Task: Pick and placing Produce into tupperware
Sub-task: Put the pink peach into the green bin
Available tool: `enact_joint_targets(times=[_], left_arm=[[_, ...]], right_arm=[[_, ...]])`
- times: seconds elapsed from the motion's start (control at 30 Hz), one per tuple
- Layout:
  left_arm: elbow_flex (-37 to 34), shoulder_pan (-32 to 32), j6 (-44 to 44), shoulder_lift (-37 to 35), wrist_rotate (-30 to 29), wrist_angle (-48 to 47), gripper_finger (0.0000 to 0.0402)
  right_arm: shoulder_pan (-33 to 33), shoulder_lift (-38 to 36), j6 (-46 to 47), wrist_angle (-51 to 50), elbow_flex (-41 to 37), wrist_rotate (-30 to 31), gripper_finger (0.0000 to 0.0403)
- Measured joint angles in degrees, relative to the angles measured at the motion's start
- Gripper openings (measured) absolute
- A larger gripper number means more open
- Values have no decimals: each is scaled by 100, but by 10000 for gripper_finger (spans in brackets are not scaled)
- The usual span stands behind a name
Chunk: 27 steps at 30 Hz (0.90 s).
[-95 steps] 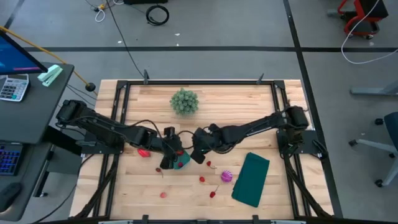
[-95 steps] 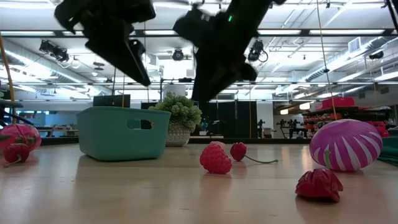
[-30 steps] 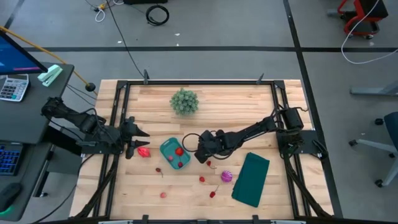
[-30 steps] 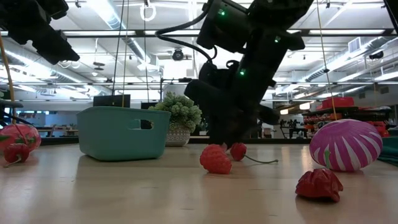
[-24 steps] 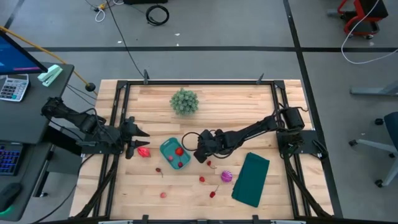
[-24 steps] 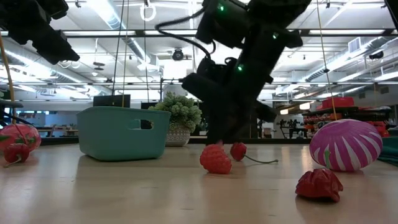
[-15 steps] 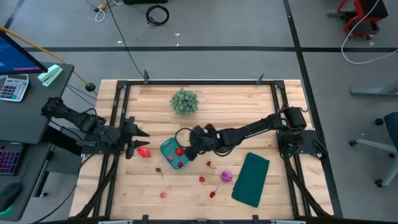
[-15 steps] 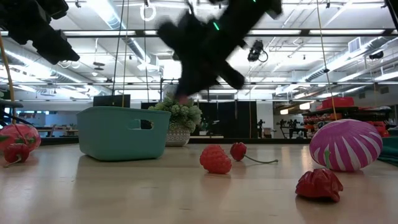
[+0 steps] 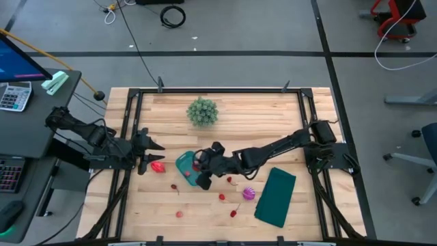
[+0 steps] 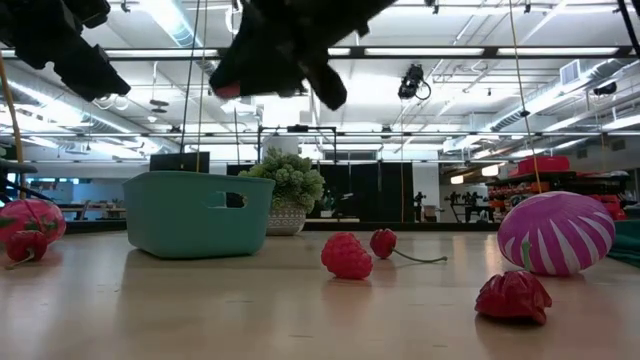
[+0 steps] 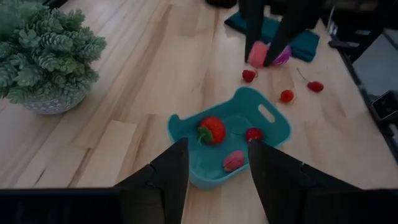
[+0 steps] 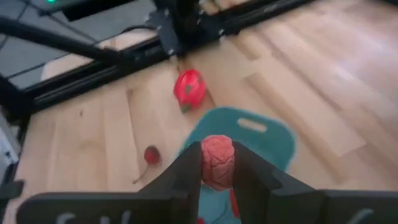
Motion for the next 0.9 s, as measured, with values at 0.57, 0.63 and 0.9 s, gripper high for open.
enact_joint_targets(times=[0.57,0.63,0.9], left_arm=[[2,0,355,28,0,536,172],[2,0,413,33,1,532,172],[2,0,503,33,0,537,172]], right_arm=[[-129,752,168,116,4,-1030,83],[-128,752,152,120,-7,-995,85],[-123,739,134,67,2,-790,124]])
